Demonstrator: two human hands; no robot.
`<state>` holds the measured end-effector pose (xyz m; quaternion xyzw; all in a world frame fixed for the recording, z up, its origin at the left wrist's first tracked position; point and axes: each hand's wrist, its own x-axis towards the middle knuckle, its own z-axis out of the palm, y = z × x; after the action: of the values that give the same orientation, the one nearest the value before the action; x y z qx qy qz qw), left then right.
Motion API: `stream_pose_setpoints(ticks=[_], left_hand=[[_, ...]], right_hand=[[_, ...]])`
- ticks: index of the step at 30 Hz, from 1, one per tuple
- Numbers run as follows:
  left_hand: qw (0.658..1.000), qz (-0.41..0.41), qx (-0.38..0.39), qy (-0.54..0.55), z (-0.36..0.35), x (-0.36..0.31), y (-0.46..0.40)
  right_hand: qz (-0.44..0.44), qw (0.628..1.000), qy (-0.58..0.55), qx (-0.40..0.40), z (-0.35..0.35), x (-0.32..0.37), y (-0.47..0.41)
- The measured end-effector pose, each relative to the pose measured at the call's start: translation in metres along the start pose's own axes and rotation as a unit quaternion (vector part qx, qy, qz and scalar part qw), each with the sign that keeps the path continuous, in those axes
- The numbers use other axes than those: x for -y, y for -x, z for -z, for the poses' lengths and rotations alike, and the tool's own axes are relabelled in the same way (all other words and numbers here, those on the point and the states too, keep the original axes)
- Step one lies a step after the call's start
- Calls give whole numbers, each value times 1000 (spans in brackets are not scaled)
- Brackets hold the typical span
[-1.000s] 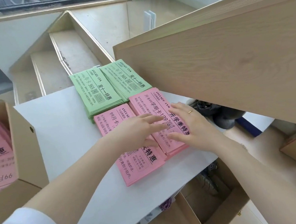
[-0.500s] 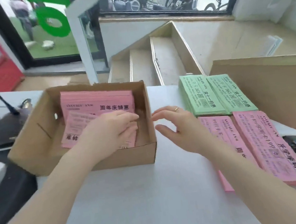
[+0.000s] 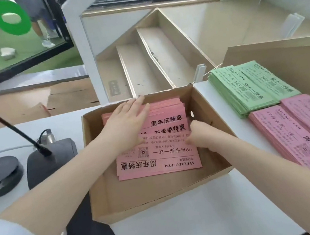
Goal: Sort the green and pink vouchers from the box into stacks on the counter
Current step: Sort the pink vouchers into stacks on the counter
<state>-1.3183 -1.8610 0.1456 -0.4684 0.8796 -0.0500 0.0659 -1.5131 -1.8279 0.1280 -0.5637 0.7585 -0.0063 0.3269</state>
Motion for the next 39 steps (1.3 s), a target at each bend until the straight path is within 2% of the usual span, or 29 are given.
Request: stream_pose_setpoints(ticks=[2, 5, 7, 11, 13, 17, 20, 24, 30, 33, 35, 37, 39], left_hand=[[1000, -25, 17, -7, -7, -3, -5], [999, -40, 19, -1, -15, 0, -9], [999, -46, 19, 19, -16, 4, -10], [998, -49, 7, 38, -20, 7, -11], [998, -46, -7, 51, -21, 5, -12], [997, -12, -70, 35, -30, 3, -13], [995, 14, -101, 10, -37, 3, -15], [986, 4, -161, -37, -44, 6, -21], [981, -4, -189, -37, -52, 3, -23], [982, 3, -185, -35, -53, 2, -22], [984, 7, -174, -42, -51, -1, -20], [982, 3, -186, -34, -49, -3, -20], [981, 1, -195, -19, -45, -3, -20]], right_hand=[[-57, 998, -20, 16, -6, 0, -2], [-86, 995, -41, 6, -12, 0, -6], [-77, 995, -62, -31, -12, -3, -10], [-24, 976, -146, -160, -5, -9, -15], [11, 967, -177, -183, -5, -6, -14], [39, 953, -251, -162, -7, 1, -16], [23, 972, -183, -149, -8, -2, -20], [38, 965, -236, -108, -7, -1, -19], [46, 952, -277, -123, -2, -12, -6], [82, 961, -247, -95, -3, -10, 6], [89, 975, -127, -157, -5, -8, 11], [79, 964, 37, -251, -7, -4, 16], [64, 954, 113, -272, -10, 1, 21]])
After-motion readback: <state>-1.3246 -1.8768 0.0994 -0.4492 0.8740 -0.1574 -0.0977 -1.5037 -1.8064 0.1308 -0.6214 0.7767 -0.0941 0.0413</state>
